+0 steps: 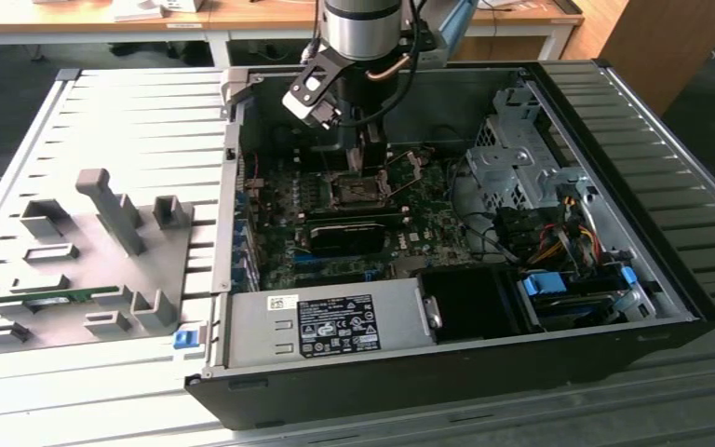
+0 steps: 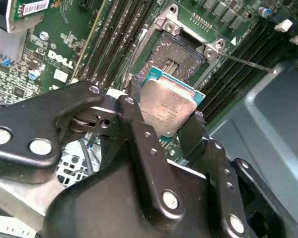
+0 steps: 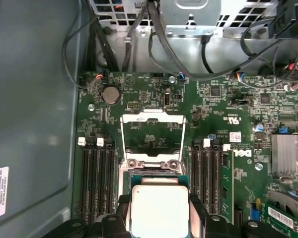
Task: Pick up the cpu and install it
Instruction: 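Place the cpu into insertion slot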
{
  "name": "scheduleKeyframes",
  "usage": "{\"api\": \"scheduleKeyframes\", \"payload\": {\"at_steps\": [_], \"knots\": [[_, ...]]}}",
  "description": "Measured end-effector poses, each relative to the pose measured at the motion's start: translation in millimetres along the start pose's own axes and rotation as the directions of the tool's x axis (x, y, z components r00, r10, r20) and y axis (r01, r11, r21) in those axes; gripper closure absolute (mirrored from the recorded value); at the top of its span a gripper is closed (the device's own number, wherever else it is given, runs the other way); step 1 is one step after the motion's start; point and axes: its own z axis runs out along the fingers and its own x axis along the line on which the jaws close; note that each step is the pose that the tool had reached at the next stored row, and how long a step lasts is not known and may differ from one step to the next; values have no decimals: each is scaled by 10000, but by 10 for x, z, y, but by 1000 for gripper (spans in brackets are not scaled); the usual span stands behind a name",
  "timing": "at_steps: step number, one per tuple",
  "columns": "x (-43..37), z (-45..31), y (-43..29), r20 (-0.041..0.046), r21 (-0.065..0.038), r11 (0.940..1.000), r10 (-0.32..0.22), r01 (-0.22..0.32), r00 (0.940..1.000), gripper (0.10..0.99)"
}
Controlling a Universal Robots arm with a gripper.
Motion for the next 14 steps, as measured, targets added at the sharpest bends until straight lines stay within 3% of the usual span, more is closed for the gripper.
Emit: {"api": "scheduleKeyframes", "payload": {"at_steps": [4,9,14], "knots": [[7,60,-6,-10,5,9999,-129,129,9999,545],[43,128,-11,87,5,10000,-84,84,9999,545],[63,206,-18,91,4,10000,-68,68,9999,545]]}}
